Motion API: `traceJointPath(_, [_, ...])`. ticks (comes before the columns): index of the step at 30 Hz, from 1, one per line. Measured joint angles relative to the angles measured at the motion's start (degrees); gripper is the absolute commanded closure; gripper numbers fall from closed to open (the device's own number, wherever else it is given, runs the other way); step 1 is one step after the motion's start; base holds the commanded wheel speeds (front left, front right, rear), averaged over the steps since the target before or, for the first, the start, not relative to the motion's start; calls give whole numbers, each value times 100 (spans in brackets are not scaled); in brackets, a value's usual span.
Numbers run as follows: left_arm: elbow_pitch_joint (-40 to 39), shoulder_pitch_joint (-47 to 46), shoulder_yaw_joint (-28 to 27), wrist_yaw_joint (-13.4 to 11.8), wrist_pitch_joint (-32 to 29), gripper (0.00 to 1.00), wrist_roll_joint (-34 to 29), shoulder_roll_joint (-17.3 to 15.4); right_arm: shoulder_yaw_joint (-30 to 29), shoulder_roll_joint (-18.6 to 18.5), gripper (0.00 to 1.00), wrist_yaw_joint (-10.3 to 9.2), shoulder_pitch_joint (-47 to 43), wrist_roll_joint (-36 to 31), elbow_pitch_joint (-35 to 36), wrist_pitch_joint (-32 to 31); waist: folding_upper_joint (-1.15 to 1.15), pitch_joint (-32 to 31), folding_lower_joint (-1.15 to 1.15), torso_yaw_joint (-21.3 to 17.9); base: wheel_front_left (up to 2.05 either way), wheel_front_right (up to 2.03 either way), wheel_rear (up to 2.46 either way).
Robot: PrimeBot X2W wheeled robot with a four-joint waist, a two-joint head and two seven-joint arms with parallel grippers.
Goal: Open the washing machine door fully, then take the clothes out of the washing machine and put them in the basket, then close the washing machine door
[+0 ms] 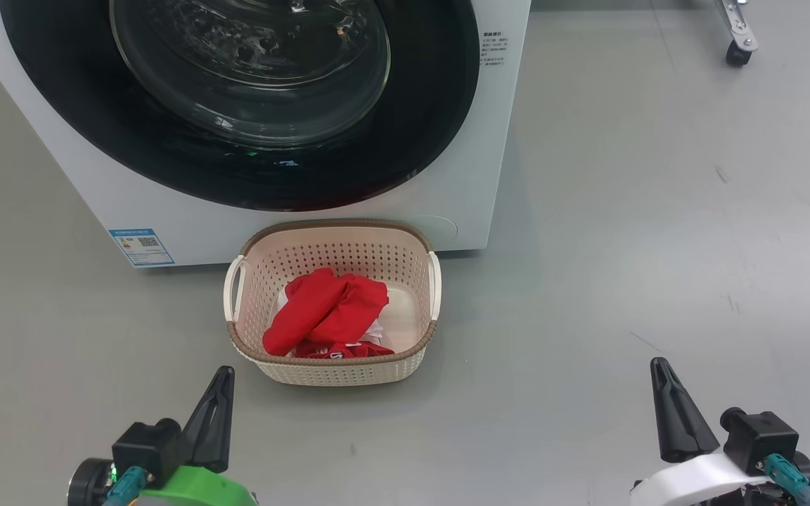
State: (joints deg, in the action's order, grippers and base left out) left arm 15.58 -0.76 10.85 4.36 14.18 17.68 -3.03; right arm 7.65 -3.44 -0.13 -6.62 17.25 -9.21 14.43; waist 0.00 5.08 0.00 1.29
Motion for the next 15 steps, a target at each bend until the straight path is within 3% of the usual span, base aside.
traceJointPath(15, [-3, 14, -155, 4, -242, 100, 1105, 5, -82, 4, 100, 65, -2, 1121, 26, -162, 0, -74, 0, -20, 0, 0, 0])
